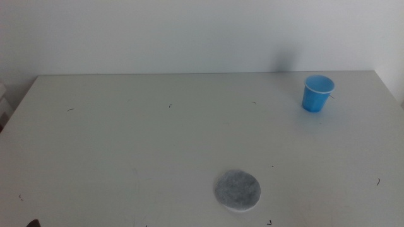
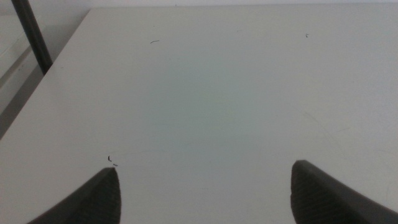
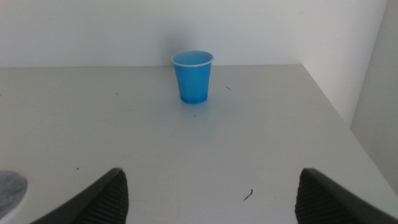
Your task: Place an empty cup on a cup mat.
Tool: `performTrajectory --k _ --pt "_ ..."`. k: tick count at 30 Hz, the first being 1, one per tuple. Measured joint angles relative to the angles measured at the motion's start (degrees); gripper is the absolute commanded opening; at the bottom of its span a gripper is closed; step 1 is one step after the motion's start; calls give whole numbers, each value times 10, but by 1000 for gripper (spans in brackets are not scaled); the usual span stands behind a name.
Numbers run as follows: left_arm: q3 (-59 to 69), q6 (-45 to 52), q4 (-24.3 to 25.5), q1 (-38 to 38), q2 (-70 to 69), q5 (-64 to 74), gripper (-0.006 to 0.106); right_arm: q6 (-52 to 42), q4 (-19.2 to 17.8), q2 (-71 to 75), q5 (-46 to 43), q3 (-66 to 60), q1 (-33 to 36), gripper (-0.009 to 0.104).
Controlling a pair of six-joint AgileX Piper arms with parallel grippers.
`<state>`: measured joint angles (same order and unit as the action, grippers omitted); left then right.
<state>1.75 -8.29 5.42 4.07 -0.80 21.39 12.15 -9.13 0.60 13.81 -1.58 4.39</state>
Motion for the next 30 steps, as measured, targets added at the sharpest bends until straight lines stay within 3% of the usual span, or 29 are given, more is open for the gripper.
performTrajectory --k 11,30 --pt "0 0 0 0 0 0 105 0 0 -65 72 153 0 80" --pt "0 0 0 0 0 0 105 0 16 -426 231 488 0 80"
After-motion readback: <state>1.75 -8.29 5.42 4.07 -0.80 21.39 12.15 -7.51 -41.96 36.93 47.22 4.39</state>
